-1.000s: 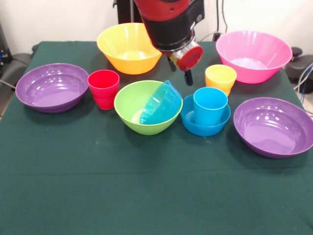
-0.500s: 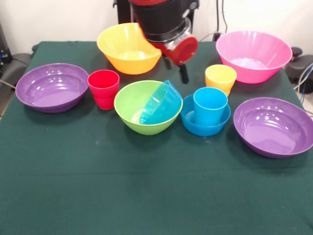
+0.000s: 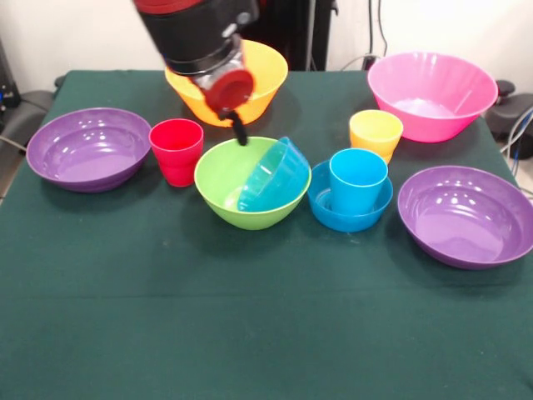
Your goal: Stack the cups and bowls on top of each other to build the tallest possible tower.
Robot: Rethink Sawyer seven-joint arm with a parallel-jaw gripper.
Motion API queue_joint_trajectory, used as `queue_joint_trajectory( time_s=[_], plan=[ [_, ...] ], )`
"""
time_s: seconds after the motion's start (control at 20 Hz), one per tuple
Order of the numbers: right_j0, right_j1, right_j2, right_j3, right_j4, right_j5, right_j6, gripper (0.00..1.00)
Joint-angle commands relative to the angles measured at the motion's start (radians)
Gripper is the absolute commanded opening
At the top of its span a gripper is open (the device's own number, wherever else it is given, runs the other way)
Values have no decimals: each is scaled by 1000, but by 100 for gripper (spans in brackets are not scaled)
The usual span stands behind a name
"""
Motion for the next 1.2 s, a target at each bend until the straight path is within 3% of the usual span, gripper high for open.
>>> queue_joint_trajectory(
  time_s=[0.05,0.6,1.05,1.2],
  plan=[
    [-13,27,83,52,-152,-26,-263,100],
    [-52,73,142,134,-206,-216,-192,100],
    [-49,93,90,100,-326,-213,-194,100],
    [-50,68,74,124,-370,-223,-193,100]
  ],
)
